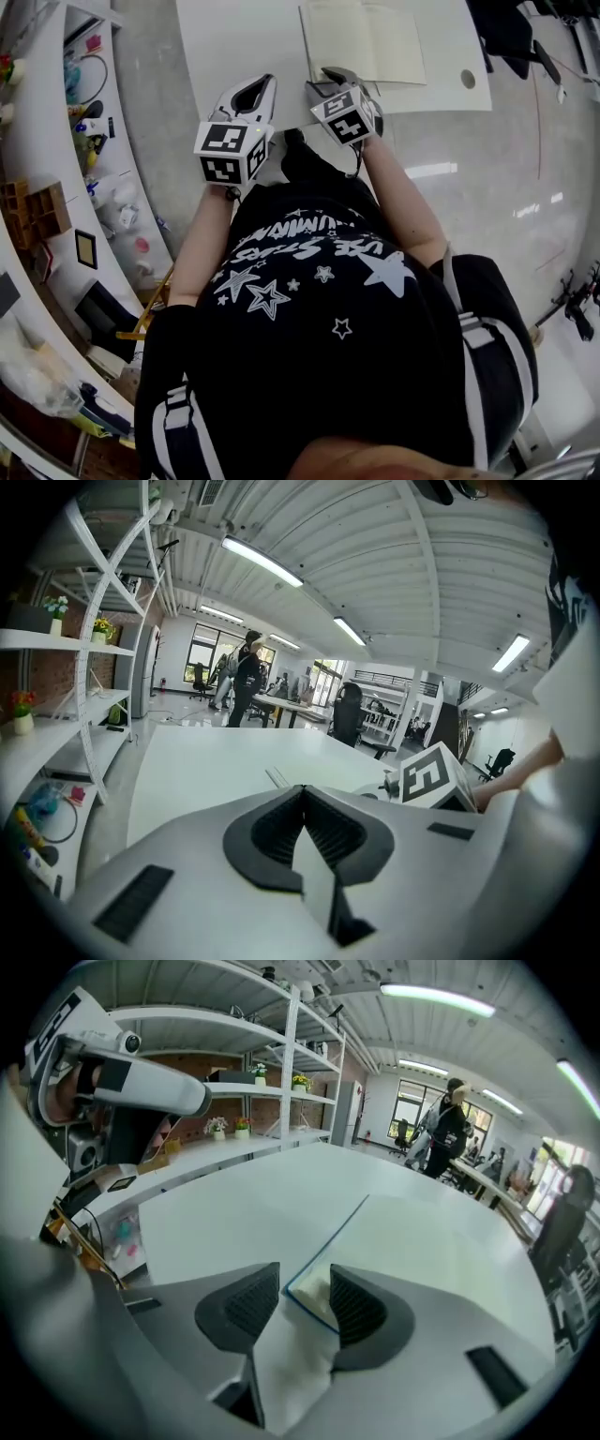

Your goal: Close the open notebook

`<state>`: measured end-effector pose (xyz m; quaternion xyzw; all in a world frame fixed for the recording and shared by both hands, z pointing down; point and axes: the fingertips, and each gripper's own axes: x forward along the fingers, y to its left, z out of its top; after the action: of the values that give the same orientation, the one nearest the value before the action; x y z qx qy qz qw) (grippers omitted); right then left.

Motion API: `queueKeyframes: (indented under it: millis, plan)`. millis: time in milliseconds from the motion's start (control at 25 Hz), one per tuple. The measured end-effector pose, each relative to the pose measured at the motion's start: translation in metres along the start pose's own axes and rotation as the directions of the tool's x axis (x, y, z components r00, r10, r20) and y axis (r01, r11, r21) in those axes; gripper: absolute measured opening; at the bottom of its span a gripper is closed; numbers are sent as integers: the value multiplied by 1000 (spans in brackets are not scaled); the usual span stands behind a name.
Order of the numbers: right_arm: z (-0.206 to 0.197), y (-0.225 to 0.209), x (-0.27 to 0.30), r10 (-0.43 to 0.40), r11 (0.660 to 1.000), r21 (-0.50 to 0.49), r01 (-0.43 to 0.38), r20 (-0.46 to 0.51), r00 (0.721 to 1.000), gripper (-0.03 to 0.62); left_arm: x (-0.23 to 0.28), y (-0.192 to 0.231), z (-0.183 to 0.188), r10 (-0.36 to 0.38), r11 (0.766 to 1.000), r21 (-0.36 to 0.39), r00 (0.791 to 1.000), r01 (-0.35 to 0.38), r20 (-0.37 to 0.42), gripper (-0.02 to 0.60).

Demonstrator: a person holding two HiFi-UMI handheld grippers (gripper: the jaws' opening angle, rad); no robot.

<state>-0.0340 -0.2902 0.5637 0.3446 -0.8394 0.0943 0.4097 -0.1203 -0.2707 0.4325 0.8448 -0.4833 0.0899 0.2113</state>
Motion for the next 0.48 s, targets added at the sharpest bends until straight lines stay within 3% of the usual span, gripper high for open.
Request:
queueKeyframes:
  millis: [240,480]
  plan:
    - [-2,0,4,-16,993,-118,11,-43,999,153,12,10,-1,8,1000,-14,1000,-9,-24,12]
    - [-6,0,4,1,999,-44,-3,-43,999,149,15,15,-3,18,1000,-24,999,-19,-33,12]
